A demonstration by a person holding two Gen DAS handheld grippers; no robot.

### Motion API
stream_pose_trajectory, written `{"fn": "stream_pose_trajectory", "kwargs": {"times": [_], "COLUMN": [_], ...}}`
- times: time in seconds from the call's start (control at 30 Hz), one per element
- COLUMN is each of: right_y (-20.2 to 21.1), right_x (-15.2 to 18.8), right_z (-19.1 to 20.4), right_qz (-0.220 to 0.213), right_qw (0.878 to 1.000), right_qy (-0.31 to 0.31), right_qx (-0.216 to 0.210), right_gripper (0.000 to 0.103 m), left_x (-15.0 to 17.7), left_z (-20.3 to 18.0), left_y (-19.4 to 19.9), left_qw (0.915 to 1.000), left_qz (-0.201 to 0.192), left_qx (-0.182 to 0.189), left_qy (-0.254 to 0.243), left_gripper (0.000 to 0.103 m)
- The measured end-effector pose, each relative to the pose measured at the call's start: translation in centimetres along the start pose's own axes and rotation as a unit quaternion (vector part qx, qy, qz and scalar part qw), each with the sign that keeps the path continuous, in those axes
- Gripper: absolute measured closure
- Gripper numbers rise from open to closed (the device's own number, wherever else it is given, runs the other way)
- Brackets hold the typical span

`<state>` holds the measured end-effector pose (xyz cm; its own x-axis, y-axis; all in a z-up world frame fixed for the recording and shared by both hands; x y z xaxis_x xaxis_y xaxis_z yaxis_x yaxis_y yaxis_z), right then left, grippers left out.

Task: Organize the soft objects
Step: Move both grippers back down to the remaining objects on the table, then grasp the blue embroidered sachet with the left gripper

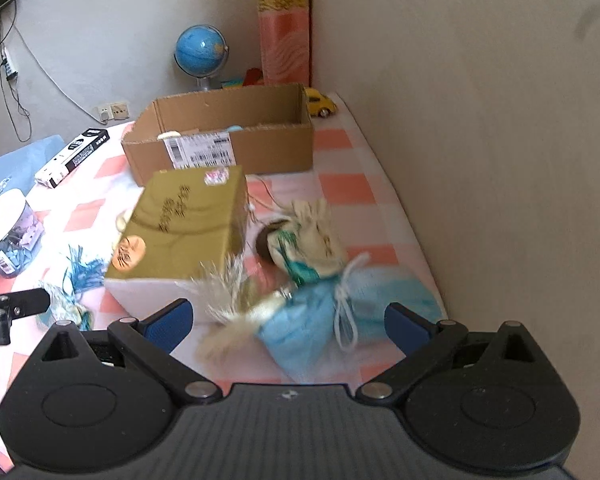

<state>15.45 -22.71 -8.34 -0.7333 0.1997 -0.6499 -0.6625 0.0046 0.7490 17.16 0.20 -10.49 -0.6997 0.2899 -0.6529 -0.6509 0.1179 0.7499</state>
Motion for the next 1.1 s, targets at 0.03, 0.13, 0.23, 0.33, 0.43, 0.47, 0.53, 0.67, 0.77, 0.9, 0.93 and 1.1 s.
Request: {"fn": "stream_pose_trajectory", "kwargs": {"times": [0.03, 0.13, 0.23, 0.33, 0.43, 0.47, 0.53, 0.67, 0.77, 0.9, 0.93, 1.1], "right_y": [-0.1, -0.3, -0.6, -0.8, -1.0, -1.1, -1.3, -1.5, -1.5, -1.5, -1.5, -1.4], "right_x": [0.3, 0.9, 1.1, 1.2, 1.3, 1.4, 1.5, 1.6, 1.6, 1.6, 1.6, 1.5], "right_z": [-0.2, -0.8, -1.1, -1.2, -1.4, -1.5, -1.6, -2.0, -2.3, -2.5, -2.6, -2.5], "right_qz": [0.002, 0.006, 0.009, 0.009, 0.007, 0.007, 0.008, 0.008, 0.007, 0.005, 0.005, 0.003], "right_qw": [1.0, 1.0, 1.0, 1.0, 1.0, 1.0, 1.0, 1.0, 1.0, 1.0, 1.0, 1.0], "right_qy": [-0.004, -0.013, -0.015, -0.011, -0.012, -0.013, -0.016, -0.016, -0.018, -0.021, -0.021, -0.018], "right_qx": [0.0, -0.001, 0.001, 0.002, 0.0, 0.0, -0.002, 0.001, 0.0, -0.001, -0.002, -0.004], "right_gripper": [0.0, 0.0, 0.0, 0.0, 0.0, 0.0, 0.0, 0.0, 0.0, 0.0, 0.0, 0.0], "left_x": [0.0, 0.1, 0.4, 0.6, 0.7, 0.7, 0.8, 0.9, 1.1, 1.3, 1.3, 1.3], "left_z": [-0.1, -0.3, -0.6, -0.8, -0.9, -1.0, -1.1, -1.5, -1.6, -1.6, -1.6, -1.5], "left_y": [-0.3, -1.2, -1.9, -2.3, -2.7, -2.8, -3.0, -3.4, -3.6, -3.9, -4.0, -3.9], "left_qw": [1.0, 0.9999, 0.9998, 0.9997, 0.9996, 0.9996, 0.9994, 0.9993, 0.9989, 0.9986, 0.9986, 0.9982], "left_qz": [0.002, 0.011, 0.016, 0.02, 0.023, 0.025, 0.027, 0.03, 0.034, 0.037, 0.037, 0.035], "left_qx": [0.002, 0.005, 0.008, 0.012, 0.013, 0.014, 0.019, 0.021, 0.026, 0.029, 0.028, 0.035], "left_qy": [0.001, 0.003, 0.002, 0.004, 0.006, 0.006, 0.008, 0.009, 0.017, 0.026, 0.025, 0.032], "left_gripper": [0.001, 0.001, 0.002, 0.002, 0.004, 0.004, 0.004, 0.007, 0.016, 0.017, 0.018, 0.031]}}
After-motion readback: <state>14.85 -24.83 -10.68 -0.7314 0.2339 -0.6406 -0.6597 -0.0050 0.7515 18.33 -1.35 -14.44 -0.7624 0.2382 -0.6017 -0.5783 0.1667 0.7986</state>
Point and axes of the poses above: each gripper's, at about its wrist camera, not at the fingertips, and y roughly against the way its jaws point, z to its left, x to its underside, the point moved 7 cm from there along -y, roughly the way its jaws point, and after that the axes turned 10 degrees about -y, right-handed, at the moved point
